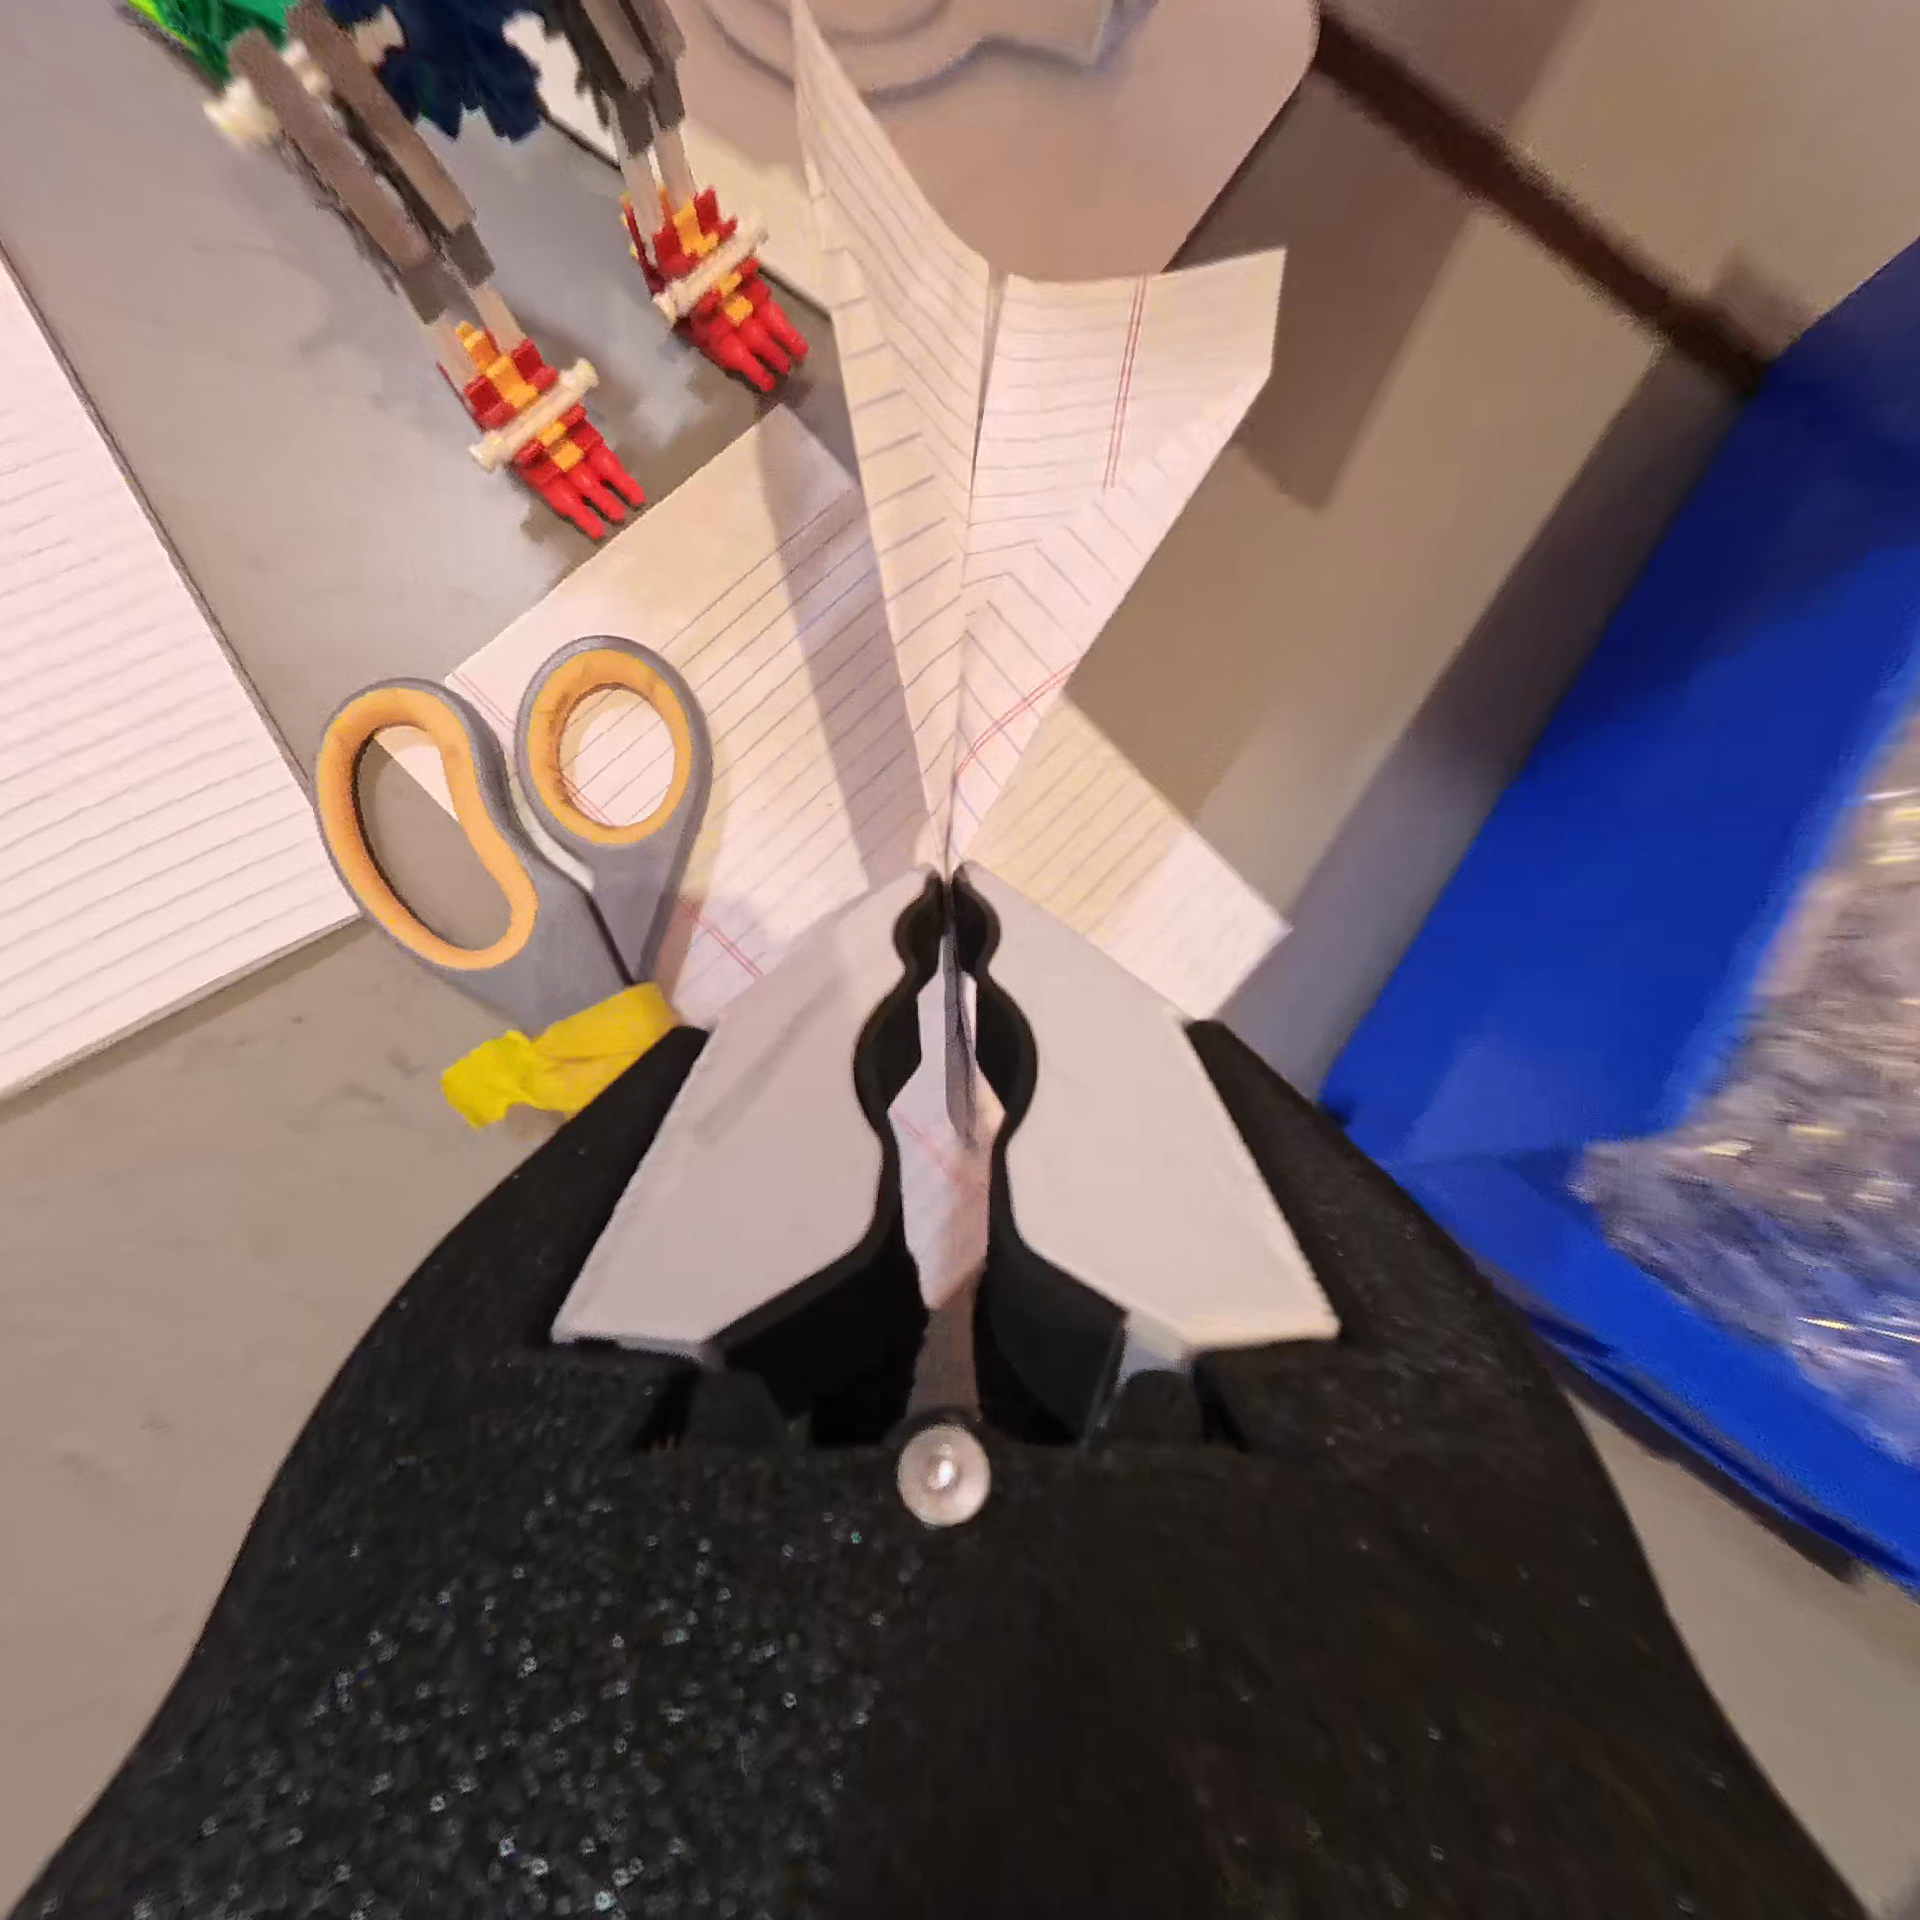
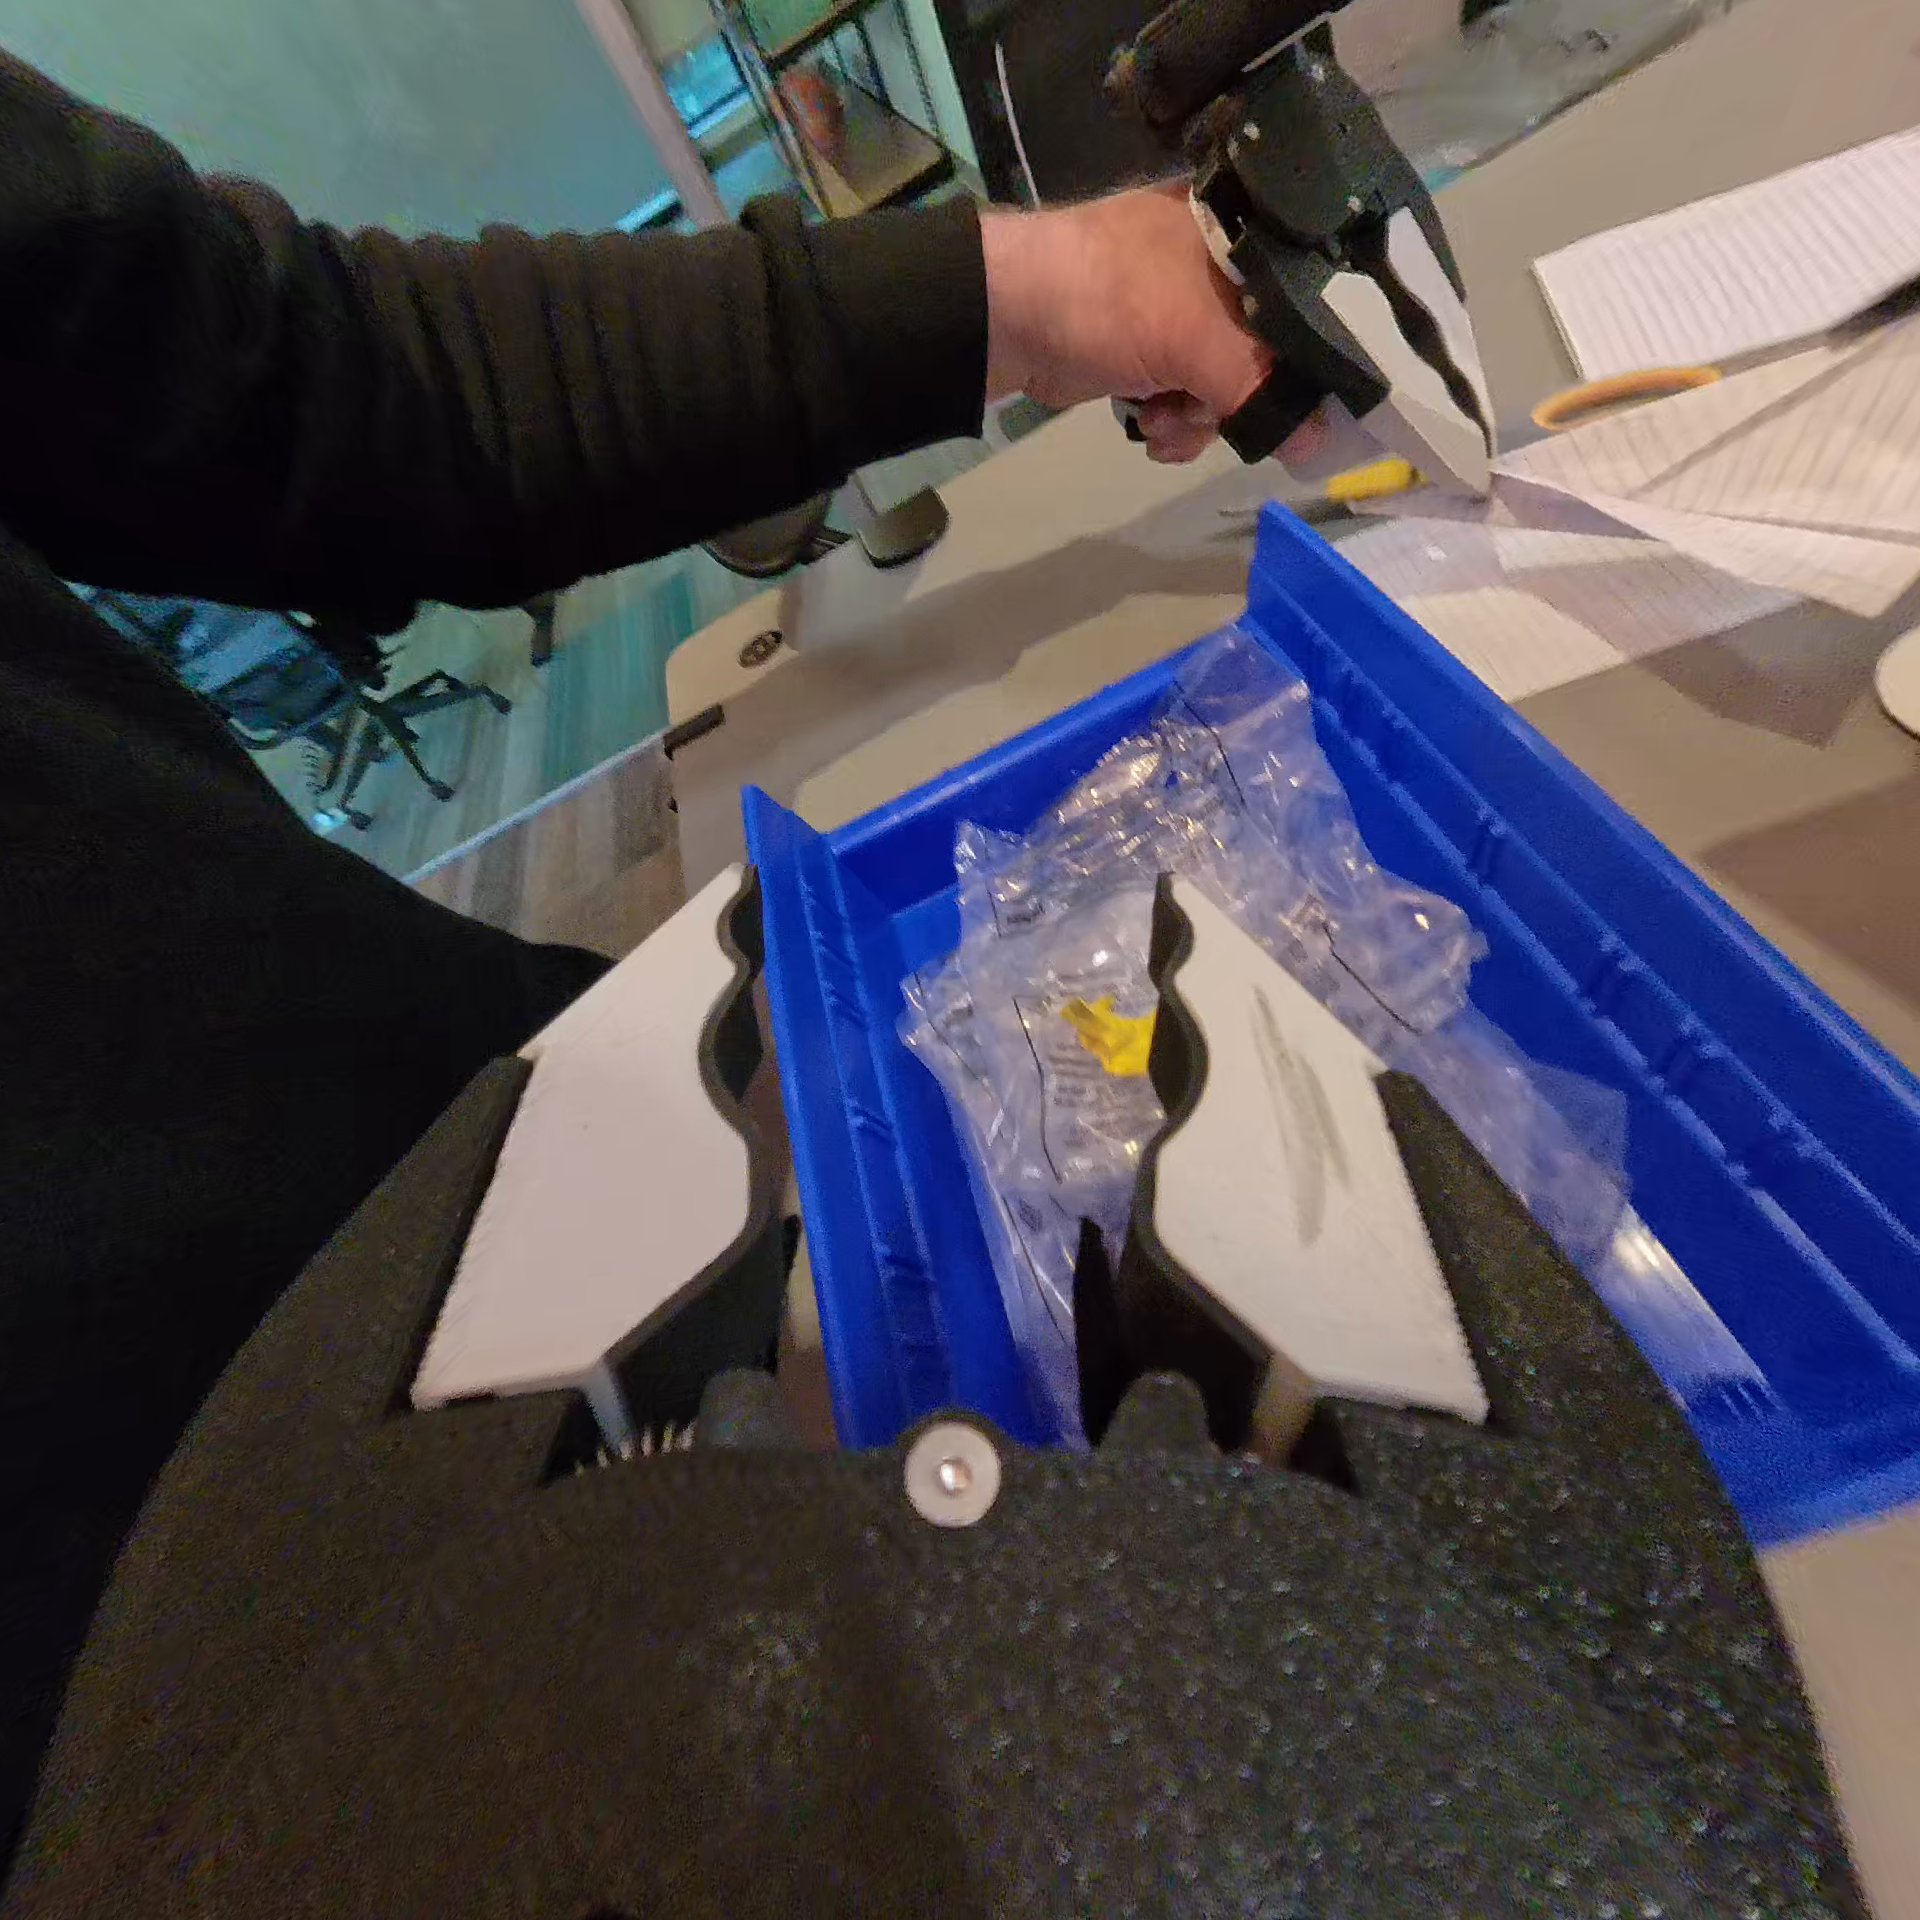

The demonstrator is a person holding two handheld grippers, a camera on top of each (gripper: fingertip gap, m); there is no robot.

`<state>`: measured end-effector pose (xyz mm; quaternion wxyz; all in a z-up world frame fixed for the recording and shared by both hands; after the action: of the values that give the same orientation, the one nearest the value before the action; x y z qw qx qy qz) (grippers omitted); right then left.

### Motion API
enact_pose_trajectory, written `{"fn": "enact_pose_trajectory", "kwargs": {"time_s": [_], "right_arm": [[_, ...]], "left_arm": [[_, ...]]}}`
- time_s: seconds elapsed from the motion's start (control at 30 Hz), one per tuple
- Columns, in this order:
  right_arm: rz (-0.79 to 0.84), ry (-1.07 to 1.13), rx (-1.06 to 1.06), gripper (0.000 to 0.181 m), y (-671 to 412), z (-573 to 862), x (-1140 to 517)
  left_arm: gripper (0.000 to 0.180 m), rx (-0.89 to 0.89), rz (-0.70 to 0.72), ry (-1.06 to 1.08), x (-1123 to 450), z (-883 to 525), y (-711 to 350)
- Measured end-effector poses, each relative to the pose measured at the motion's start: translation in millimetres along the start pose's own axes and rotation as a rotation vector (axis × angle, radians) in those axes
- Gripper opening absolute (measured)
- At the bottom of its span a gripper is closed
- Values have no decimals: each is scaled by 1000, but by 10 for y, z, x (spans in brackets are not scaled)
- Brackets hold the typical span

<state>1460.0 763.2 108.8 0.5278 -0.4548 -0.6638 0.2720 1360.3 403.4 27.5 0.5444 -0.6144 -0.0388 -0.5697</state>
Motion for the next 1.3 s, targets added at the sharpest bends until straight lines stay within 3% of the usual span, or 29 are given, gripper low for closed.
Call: {"fn": "enact_pose_trajectory", "kwargs": {"time_s": [0.37, 0.6, 0.7, 0.83, 0.9, 0.93, 1.07, 1.2, 1.3], "right_arm": [[236, -104, -158, 50, -484, -226, -586], [457, -205, -282, 31, -766, -116, -799], [499, -272, -261, 27, -845, -145, -801], [560, -308, -197, 0, -915, -215, -719], [608, -296, -186, 0, -923, -210, -650], [633, -283, -187, 0, -923, -199, -598], [732, -250, -122, 0, -903, -188, -440], [808, -115, 17, 0, -909, -246, -252], [811, 19, 205, 0, -920, -349, -160]], "left_arm": [[0, 231, 474, 382, 1203, 973, -31], [1, 116, 483, 490, 1490, 1641, -205], [1, 75, 441, 513, 1470, 1795, -256], [2, 52, 399, 554, 1410, 1915, -340], [10, 39, 419, 553, 1415, 1945, -397], [22, 22, 425, 536, 1434, 1971, -425], [35, -151, 506, 358, 1538, 2142, -590], [36, -500, 465, 77, 1541, 2512, -779], [31, -637, 469, 30, 1584, 2709, -913]]}}
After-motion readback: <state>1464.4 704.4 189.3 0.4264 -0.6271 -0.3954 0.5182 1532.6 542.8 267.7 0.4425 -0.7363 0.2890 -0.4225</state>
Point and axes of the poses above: each gripper's, where its closed fingertips meet, x back along the fingers, y out of its underside, z = x × y across the jaws, the point moved 10 cm from there along x, back along the fingers, and after that the axes turned 10 degrees about y, right-handed, at the moved point
